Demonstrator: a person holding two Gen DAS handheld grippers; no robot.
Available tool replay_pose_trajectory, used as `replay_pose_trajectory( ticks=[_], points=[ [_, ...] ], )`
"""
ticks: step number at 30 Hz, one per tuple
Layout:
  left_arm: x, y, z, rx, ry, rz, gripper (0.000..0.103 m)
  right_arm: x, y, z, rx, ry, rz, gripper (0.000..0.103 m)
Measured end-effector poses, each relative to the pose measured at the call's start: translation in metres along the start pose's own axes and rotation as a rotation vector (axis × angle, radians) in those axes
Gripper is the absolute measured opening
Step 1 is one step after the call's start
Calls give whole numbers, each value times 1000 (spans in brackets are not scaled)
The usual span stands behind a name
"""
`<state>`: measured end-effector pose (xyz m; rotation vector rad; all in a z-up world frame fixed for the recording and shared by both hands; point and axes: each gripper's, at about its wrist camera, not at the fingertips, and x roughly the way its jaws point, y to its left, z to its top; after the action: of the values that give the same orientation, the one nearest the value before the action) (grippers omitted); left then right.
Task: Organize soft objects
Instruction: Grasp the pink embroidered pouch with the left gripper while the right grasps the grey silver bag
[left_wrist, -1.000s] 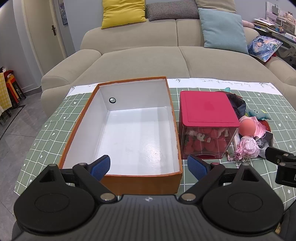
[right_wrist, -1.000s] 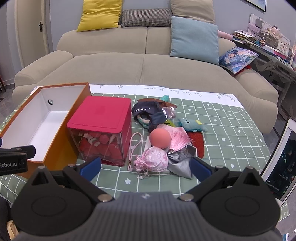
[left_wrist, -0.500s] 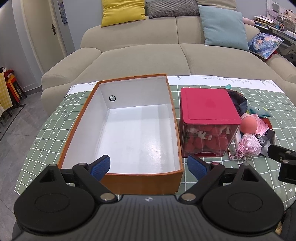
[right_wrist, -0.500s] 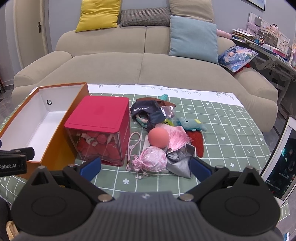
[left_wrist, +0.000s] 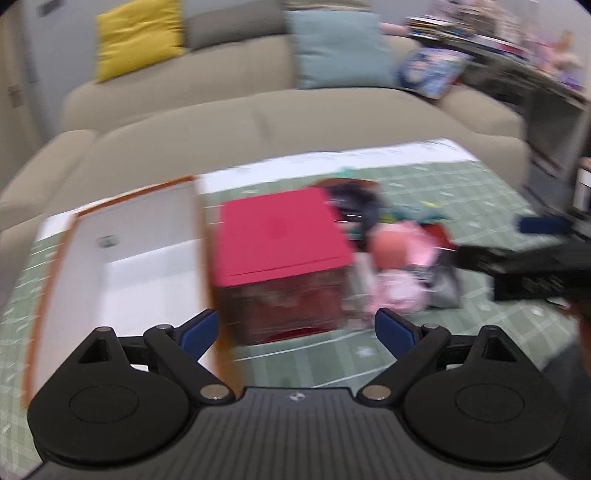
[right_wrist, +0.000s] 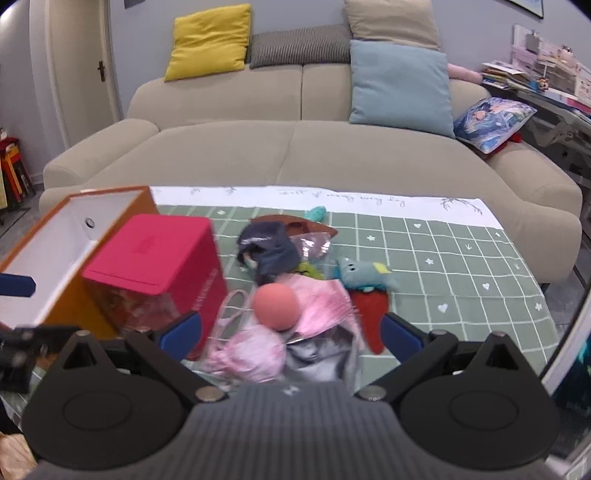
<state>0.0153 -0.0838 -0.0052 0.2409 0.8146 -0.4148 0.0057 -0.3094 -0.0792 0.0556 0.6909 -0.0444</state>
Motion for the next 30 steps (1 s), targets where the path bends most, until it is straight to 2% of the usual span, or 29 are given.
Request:
replay_pose_trajectory(
  ticks=[4,8,11,13,17,21,23,27,30],
  points=[
    [22,-26,1,100,-25,-90,103,29,-36,-1,24,48,38,101],
    [50,-50,-1,180,-26,-177,103,58,-68,-17,73,109,44,101],
    [70,-62,-3,221,-13,-261,103,72,-82,-30,102,138,98,100],
    [83,-71,-3,257,3,-292,103,83,-87,-35,116,169,141,95],
    [115,-87,-5,332,36,-276,103,101,-85,-39,100,206,175,88],
    [138,-91,-8,343,86,-310,103,116,-83,-41,83,257,194,74],
    [139,-91,-9,347,77,-311,103,120,-84,-42,94,267,201,74],
    [136,-101,-10,364,36,-243,103,123,-88,-45,100,263,187,74],
    [134,-112,-8,367,5,-128,103,122,-92,-45,121,258,181,74]
  ],
)
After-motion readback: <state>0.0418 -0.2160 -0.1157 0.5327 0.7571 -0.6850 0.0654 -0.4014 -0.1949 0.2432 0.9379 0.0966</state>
